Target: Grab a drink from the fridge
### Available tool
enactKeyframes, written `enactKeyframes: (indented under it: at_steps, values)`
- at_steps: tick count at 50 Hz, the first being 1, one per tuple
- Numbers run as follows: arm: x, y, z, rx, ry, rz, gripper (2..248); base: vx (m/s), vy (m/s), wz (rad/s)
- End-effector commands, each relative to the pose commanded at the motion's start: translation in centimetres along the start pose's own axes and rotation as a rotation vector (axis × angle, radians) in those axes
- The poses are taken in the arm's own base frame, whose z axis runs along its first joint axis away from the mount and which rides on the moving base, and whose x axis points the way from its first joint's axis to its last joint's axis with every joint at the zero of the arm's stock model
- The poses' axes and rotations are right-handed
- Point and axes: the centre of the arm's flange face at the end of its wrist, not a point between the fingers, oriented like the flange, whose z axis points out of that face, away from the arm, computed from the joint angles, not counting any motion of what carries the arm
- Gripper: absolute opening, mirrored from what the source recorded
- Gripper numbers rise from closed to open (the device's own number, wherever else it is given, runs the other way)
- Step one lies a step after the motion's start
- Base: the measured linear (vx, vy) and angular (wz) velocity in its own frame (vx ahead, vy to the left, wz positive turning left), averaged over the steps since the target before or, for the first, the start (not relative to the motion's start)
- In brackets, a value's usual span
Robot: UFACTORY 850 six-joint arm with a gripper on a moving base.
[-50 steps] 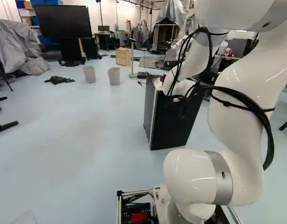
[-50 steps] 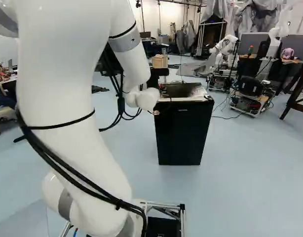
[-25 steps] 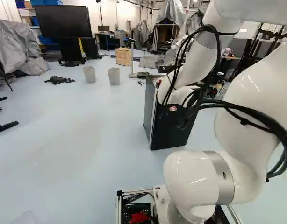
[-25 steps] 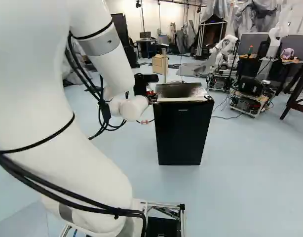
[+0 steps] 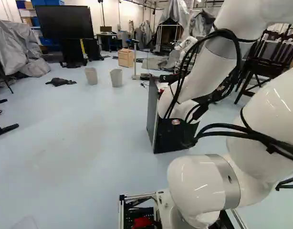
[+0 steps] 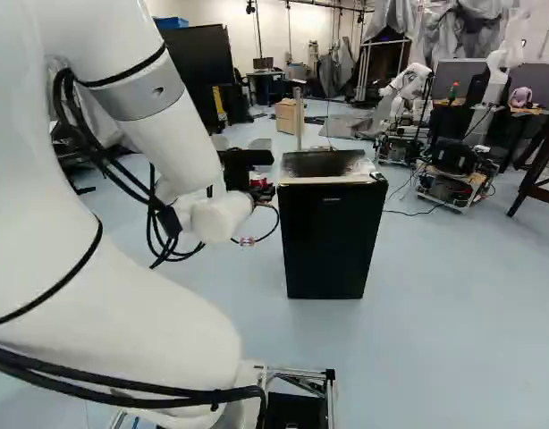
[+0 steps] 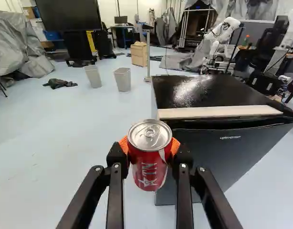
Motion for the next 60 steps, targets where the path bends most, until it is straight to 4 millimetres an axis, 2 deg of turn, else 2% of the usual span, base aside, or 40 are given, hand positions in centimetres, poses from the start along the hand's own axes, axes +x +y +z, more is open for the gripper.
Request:
enactKeyframes:
  at_steps: [28, 60]
  values:
    - [-2.7, -1.1, -3.5, 0.005, -0.023, -0.003, 100, 0.0, 0.0, 0.0]
    - [-3.3, -1.3, -4.2, 0.006, -0.028, -0.004, 100, 0.0, 0.0, 0.0]
